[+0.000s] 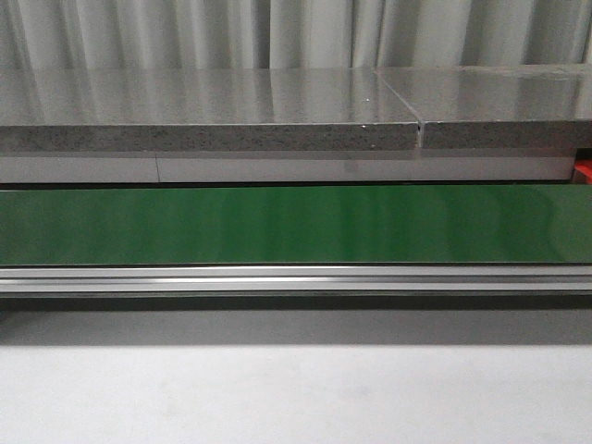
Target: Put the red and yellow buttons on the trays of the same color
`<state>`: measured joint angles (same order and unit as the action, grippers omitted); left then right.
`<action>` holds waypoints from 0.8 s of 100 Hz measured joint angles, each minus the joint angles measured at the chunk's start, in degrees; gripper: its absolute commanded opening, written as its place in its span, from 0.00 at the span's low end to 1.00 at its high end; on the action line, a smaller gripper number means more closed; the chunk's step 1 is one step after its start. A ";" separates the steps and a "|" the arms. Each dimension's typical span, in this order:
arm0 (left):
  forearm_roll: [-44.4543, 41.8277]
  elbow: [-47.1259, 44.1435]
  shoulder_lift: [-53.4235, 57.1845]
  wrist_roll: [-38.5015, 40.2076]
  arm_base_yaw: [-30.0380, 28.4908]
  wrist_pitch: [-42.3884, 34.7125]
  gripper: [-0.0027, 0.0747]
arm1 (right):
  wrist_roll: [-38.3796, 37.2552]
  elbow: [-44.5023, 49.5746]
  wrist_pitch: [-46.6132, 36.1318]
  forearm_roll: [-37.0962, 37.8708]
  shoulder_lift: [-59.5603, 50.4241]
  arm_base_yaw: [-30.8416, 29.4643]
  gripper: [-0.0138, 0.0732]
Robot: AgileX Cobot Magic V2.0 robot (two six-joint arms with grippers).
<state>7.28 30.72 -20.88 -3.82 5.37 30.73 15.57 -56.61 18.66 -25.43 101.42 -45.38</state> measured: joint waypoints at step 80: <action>0.00 0.00 0.00 0.00 0.00 0.00 0.01 | 1.52 0.00 0.11 -1.00 -20.23 11.47 0.81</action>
<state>7.28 30.72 -20.88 -3.82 5.37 30.73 17.10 -56.61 18.77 -26.43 81.19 -33.91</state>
